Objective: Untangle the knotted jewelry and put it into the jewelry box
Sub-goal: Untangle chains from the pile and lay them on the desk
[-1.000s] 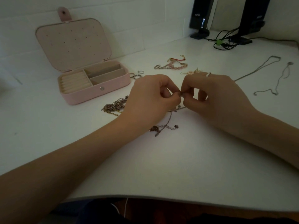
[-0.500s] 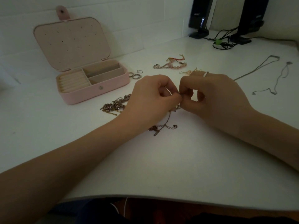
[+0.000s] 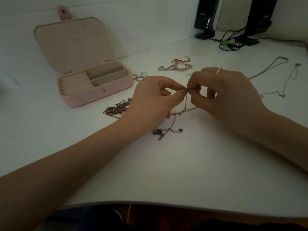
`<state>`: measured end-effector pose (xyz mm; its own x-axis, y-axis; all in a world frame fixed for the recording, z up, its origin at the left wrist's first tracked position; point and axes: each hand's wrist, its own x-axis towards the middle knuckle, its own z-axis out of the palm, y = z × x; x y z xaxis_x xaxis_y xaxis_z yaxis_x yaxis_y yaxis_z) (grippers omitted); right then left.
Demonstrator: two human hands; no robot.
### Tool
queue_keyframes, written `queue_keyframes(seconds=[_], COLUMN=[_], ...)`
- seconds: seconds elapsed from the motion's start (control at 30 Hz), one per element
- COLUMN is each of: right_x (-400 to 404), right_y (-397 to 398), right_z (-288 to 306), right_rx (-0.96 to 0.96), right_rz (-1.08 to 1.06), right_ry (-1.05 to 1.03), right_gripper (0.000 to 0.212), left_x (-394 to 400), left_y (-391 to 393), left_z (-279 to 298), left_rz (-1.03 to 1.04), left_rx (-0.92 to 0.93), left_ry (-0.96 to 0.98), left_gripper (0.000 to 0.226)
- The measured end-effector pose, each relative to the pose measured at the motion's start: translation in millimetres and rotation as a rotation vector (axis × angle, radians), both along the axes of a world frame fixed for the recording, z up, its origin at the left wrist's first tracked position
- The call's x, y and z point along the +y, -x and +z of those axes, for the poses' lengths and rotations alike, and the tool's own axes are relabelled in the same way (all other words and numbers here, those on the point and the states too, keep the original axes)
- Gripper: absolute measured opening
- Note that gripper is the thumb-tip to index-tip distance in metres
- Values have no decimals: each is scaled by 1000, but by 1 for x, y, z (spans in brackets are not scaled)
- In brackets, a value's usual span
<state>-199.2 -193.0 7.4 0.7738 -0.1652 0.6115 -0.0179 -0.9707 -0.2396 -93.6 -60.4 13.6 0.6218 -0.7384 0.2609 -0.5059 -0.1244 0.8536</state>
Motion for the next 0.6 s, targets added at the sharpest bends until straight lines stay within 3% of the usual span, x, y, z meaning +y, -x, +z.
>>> queue_keyframes(seconds=[0.23, 0.33, 0.47, 0.6], right_x=[-2, -2, 2, 4], right_y=[0, 0, 0, 0], right_z=[0, 0, -1, 0], right_rx=[11, 14, 32, 37], right_rz=[-58, -31, 3, 0], right_ry=[180, 84, -91, -116], right_gripper=[18, 16, 13, 10], left_x=[-2, -2, 0, 0], left_y=[0, 1, 1, 0], left_z=[1, 2, 0, -2], left_rz=[1, -11, -19, 12], left_rx=[69, 113, 10, -39], left_ry=[3, 16, 22, 28], left_gripper=[13, 12, 3, 4])
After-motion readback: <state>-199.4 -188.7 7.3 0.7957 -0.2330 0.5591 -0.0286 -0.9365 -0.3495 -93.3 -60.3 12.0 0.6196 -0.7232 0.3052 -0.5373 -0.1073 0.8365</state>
